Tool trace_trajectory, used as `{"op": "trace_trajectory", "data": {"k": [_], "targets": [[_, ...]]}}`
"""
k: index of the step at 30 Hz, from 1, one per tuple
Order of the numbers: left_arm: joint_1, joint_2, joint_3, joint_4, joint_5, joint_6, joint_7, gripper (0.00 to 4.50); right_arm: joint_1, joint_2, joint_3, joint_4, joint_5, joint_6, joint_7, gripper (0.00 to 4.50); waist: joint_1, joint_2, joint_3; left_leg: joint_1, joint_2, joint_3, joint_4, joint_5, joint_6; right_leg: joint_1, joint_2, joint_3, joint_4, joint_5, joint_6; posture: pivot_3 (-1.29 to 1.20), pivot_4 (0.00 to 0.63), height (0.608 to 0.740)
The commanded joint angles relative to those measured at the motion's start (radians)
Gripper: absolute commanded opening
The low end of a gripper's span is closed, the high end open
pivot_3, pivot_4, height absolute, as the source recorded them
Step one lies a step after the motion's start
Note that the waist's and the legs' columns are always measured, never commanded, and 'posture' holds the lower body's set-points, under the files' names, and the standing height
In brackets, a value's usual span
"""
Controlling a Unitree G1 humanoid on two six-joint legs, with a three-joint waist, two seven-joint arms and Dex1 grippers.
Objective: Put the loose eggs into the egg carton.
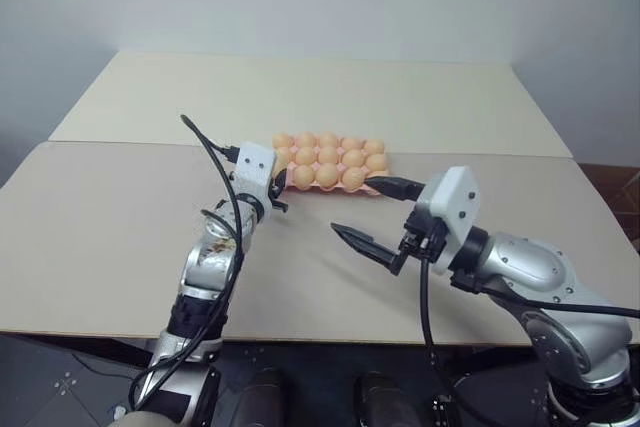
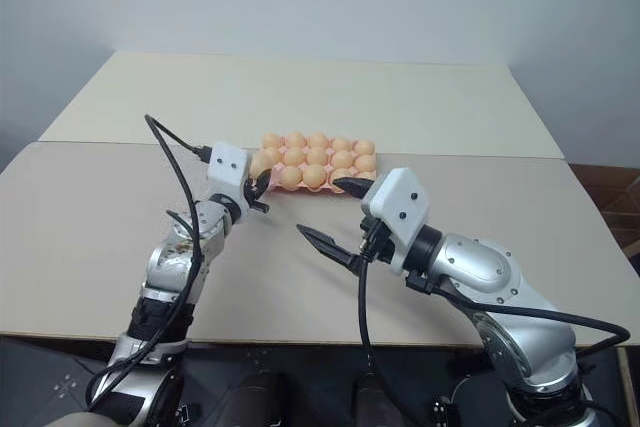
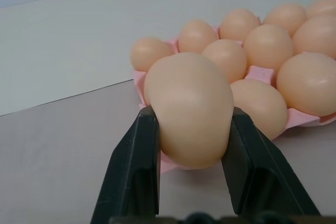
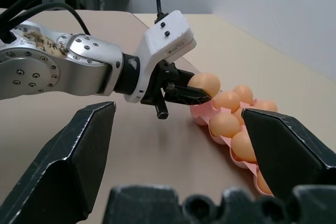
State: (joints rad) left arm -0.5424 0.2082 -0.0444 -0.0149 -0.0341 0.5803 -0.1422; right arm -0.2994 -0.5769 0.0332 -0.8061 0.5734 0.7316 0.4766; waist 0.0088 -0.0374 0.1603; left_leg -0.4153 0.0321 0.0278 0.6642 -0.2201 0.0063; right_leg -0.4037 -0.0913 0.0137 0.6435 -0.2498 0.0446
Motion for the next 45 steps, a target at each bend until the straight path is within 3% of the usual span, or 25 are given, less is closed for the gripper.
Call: {"op": "trace_trajectory", "data": {"k": [1, 17, 25, 31, 35, 40, 45], "targets": [[-0.030, 0.002, 0.007, 0.005, 0.022, -0.018, 0.014, 1.27, -0.021, -0.006, -0.020, -0.043, 0.021, 0.015, -0.011, 4.50, 0.000, 0.000, 0.000, 0.000, 0.000, 0.000, 0.000, 0.000, 0.000, 0.000, 0.000, 0.000, 0.000, 0.000, 0.000, 0.00, 0.150, 0.740], [-0.059, -0.020, 0.027, 0.100, 0.017, -0.050, 0.014, 1.23, -0.058, 0.016, -0.001, -0.049, 0.029, 0.052, -0.067, 4.50, 0.000, 0.000, 0.000, -0.001, 0.000, 0.000, 0.000, 0.000, 0.000, 0.000, 0.000, 0.000, 0.000, 0.000, 0.000, 0.00, 0.150, 0.740], [-0.047, -0.021, 0.031, 0.065, 0.003, -0.025, -0.012, 3.89, -0.065, 0.015, -0.001, -0.050, 0.036, 0.056, -0.070, 4.50, 0.000, 0.000, 0.000, -0.001, 0.000, 0.000, 0.000, 0.000, 0.000, 0.000, 0.000, 0.000, 0.000, 0.000, 0.000, 0.00, 0.150, 0.740], [-0.008, -0.016, 0.098, -0.045, -0.032, -0.034, 0.006, 3.89, -0.058, 0.012, -0.006, -0.050, 0.033, 0.048, -0.069, 4.50, -0.003, 0.000, 0.000, -0.001, 0.000, 0.000, 0.000, 0.000, 0.000, -0.001, 0.000, 0.000, 0.000, 0.000, 0.000, 0.00, 0.150, 0.740], [0.084, -0.029, 0.164, -0.221, -0.037, -0.032, 0.070, 3.89, -0.040, 0.023, -0.014, -0.045, 0.018, 0.030, -0.082, 4.50, -0.008, 0.000, 0.000, -0.001, 0.001, -0.001, 0.000, 0.000, 0.000, -0.001, 0.000, 0.000, 0.000, 0.000, 0.000, 0.00, 0.150, 0.740], [0.267, -0.023, 0.217, -0.459, -0.105, 0.067, 0.047, 3.89, 0.020, 0.051, 0.008, -0.013, -0.104, -0.066, -0.124, 4.50, -0.010, 0.000, 0.000, 0.000, 0.001, -0.002, 0.000, 0.000, 0.000, 0.000, 0.000, 0.000, 0.000, 0.000, 0.000, 0.00, 0.150, 0.740], [0.426, -0.022, 0.220, -0.568, -0.124, 0.024, 0.025, 3.89, 0.149, 0.136, 0.038, 0.067, -0.260, -0.282, -0.169, 4.50, -0.005, 0.000, 0.000, 0.000, 0.001, 0.000, 0.000, 0.000, 0.000, 0.000, 0.000, 0.000, 0.000, 0.000, 0.000, 0.00, 0.150, 0.740]]}}
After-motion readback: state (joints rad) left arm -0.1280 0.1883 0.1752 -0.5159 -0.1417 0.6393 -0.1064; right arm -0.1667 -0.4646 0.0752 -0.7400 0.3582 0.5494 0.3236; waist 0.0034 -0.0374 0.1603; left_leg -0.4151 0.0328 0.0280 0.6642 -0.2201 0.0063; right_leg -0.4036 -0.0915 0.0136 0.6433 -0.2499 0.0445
